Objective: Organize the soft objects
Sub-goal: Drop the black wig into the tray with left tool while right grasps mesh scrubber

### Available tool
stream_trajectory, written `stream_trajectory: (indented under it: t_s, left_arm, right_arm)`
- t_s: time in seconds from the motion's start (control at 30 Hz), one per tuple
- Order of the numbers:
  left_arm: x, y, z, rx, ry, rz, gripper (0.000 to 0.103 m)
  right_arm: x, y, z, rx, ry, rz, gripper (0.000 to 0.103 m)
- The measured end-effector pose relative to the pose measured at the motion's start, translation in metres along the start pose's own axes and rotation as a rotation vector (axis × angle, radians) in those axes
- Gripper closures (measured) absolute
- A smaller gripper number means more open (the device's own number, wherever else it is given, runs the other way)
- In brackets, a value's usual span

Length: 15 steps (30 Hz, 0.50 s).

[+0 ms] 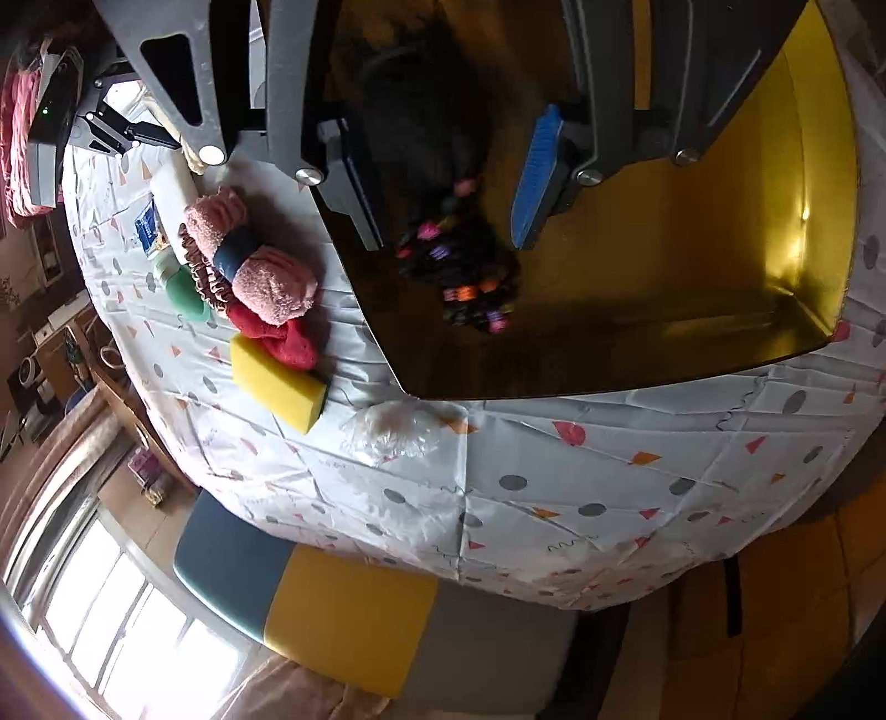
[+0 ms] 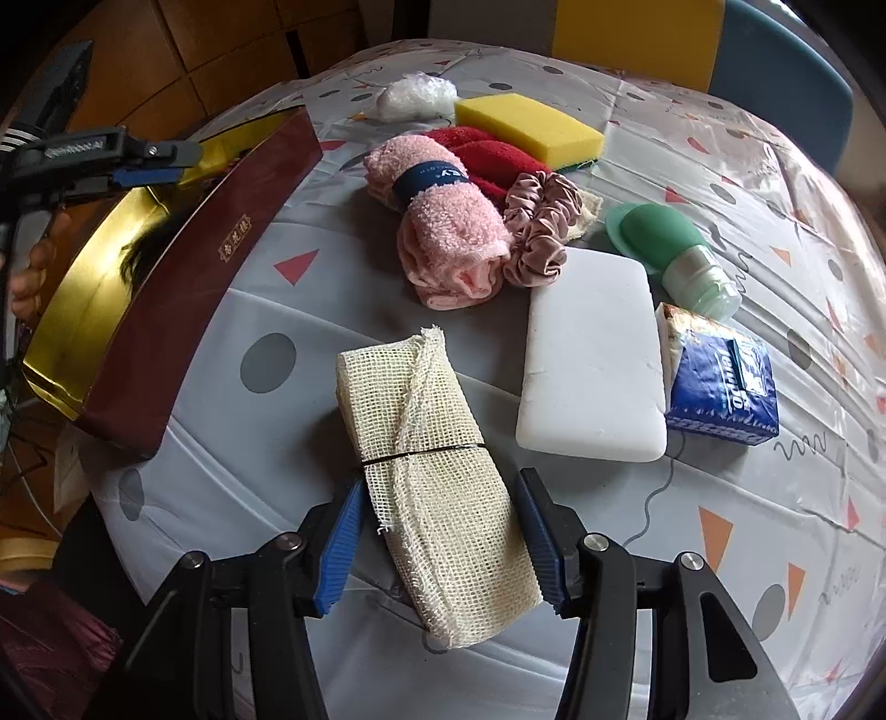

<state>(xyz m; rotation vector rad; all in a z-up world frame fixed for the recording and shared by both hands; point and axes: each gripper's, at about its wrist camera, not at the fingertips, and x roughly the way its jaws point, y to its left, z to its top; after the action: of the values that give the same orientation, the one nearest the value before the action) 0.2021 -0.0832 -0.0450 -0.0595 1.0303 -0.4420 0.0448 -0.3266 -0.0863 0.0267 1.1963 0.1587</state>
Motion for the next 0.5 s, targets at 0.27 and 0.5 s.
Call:
stream_trajectory:
  t_s: [0.27, 0.5]
  left_arm:
    - [-0.051, 0.003, -0.043, -0.009, -0.071, 0.126, 0.056]
    - [-0.081, 0.011, -0.085, -0.06, -0.107, 0.214, 0.056]
  right_arm:
    - [0.002, 0.005, 0.001, -0.024, -0.007, -0.028, 0.05]
    - [-0.001, 0.011, -0.002, -0.043, -0.011, -0.051, 0.054]
